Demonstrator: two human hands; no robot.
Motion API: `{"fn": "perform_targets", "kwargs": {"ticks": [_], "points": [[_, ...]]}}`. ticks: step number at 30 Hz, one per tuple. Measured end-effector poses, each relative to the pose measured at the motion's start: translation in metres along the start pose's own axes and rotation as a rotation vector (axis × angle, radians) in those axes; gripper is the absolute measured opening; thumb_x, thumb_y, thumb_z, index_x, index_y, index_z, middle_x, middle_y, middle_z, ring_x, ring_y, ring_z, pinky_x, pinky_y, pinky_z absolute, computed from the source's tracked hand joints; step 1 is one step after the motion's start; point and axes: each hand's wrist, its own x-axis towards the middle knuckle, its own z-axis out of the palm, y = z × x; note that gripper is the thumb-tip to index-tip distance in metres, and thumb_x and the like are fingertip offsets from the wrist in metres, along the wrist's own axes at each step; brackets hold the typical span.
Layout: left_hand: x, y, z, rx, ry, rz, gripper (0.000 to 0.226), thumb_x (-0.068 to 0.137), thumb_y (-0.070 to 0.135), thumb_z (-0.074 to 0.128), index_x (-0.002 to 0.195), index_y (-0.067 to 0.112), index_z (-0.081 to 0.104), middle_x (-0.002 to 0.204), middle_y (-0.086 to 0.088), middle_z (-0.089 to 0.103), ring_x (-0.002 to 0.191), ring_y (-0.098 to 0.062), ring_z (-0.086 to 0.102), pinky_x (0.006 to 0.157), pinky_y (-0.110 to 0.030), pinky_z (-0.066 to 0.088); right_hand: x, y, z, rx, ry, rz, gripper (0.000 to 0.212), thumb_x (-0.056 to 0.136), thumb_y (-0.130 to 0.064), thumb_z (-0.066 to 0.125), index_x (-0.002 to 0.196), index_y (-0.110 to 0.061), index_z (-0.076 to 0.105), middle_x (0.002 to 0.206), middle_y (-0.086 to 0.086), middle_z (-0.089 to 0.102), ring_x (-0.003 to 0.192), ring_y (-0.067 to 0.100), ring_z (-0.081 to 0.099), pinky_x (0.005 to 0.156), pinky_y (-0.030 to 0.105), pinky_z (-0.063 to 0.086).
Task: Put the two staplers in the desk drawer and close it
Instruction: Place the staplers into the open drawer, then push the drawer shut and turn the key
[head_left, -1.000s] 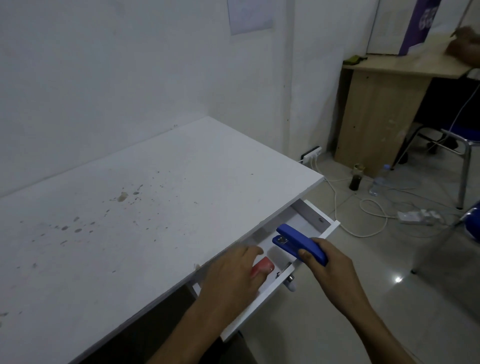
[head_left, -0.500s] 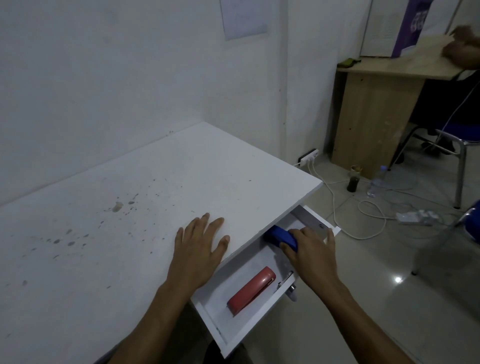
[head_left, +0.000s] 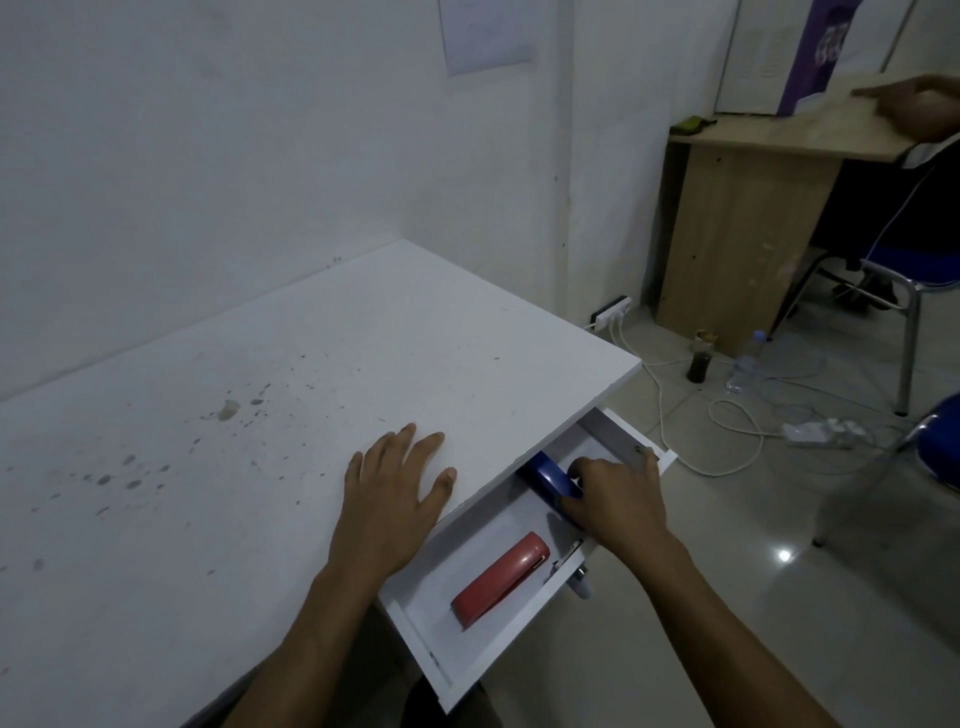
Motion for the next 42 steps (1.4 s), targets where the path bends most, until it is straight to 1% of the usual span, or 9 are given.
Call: {"fn": "perform_targets", "kwargs": {"ticks": [2,4,8,11,14,18,28,33,42], "points": [[0.000,0.000,0.001,0.006,0.003,0.003,0.064,0.081,0.065,0.021,0.137,0.036,0.031,0.152,-0.001,0.029,0.139,-0.024,0.025,0.114,-0.050,0.019,-0.012,0.003,-0.005,0.128,0.105,-0.016,0.032,0.086,-0.044,0.056,0.109,-0.024,0.062,0.107,-0.001,0.070,0.102,0.016,0.061,0.115,0.050,0.018],[0.000,0.000,0.001,0.005,0.005,0.004,0.064,0.081,0.065,0.022,0.137,0.036,0.031,0.152,-0.002,0.030,0.139,-0.025,0.026,0.114,-0.051,0.020,-0.029,0.009,-0.008,0.366,0.224,-0.039,0.032,0.086,-0.036,0.060,0.114,-0.020,0.060,0.116,0.001,0.065,0.109,0.016,0.056,0.103,0.039,0.037],[0.001,-0.001,0.002,0.002,0.000,0.011,0.065,0.080,0.066,0.020,0.137,0.035,0.032,0.152,-0.003,0.030,0.139,-0.026,0.026,0.114,-0.052,0.020,-0.070,0.025,0.004,0.597,0.282,-0.093,0.014,0.085,-0.021,0.062,0.099,-0.024,0.060,0.095,-0.005,0.063,0.085,0.010,0.058,0.076,0.024,0.047],[0.001,-0.002,0.002,-0.004,0.013,0.012,0.065,0.081,0.066,0.021,0.136,0.034,0.033,0.151,-0.004,0.031,0.138,-0.027,0.027,0.114,-0.053,0.020,-0.091,0.036,0.026,0.619,0.217,-0.073,0.019,0.084,-0.021,0.064,0.085,-0.038,0.054,0.083,-0.016,0.059,0.076,0.004,0.059,0.063,0.017,0.047],[0.001,0.000,0.002,-0.013,0.015,0.013,0.064,0.082,0.066,0.022,0.136,0.034,0.034,0.151,-0.004,0.031,0.138,-0.027,0.028,0.113,-0.053,0.020,-0.100,0.041,0.052,0.642,0.132,-0.017,0.017,0.084,-0.033,0.063,0.084,-0.046,0.051,0.083,-0.019,0.060,0.078,0.000,0.059,0.064,0.019,0.049],[0.000,0.001,0.001,-0.019,0.012,0.010,0.063,0.082,0.063,0.025,0.136,0.033,0.034,0.151,-0.004,0.031,0.138,-0.027,0.027,0.113,-0.052,0.019,-0.102,0.040,0.079,0.659,0.052,0.000,0.014,0.085,-0.045,0.056,0.097,-0.047,0.048,0.087,-0.021,0.059,0.082,-0.002,0.058,0.066,0.016,0.048],[-0.001,0.002,0.000,-0.018,0.021,0.021,0.059,0.085,0.061,0.027,0.136,0.032,0.035,0.150,-0.005,0.034,0.137,-0.028,0.030,0.112,-0.053,0.021,-0.097,0.034,0.088,0.818,0.107,0.003,0.009,0.088,-0.030,0.058,0.095,-0.024,0.062,0.087,-0.009,0.065,0.078,0.005,0.061,0.069,0.018,0.048],[0.002,-0.002,0.002,0.013,0.035,0.029,0.057,0.086,0.060,0.031,0.135,0.032,0.036,0.149,-0.004,0.036,0.136,-0.027,0.032,0.111,-0.050,0.021,-0.091,0.030,0.079,0.893,0.145,-0.020,0.008,0.088,-0.027,0.060,0.094,-0.025,0.063,0.088,-0.007,0.065,0.079,0.002,0.059,0.068,0.011,0.045],[0.002,0.002,0.000,-0.004,0.043,0.015,0.053,0.087,0.058,0.031,0.134,0.033,0.036,0.148,0.000,0.037,0.136,-0.022,0.032,0.112,-0.046,0.022,-0.060,0.007,0.073,0.992,0.169,-0.066,0.012,0.086,-0.025,0.062,0.096,-0.019,0.066,0.087,-0.007,0.063,0.079,0.001,0.057,0.068,0.008,0.040]]}}
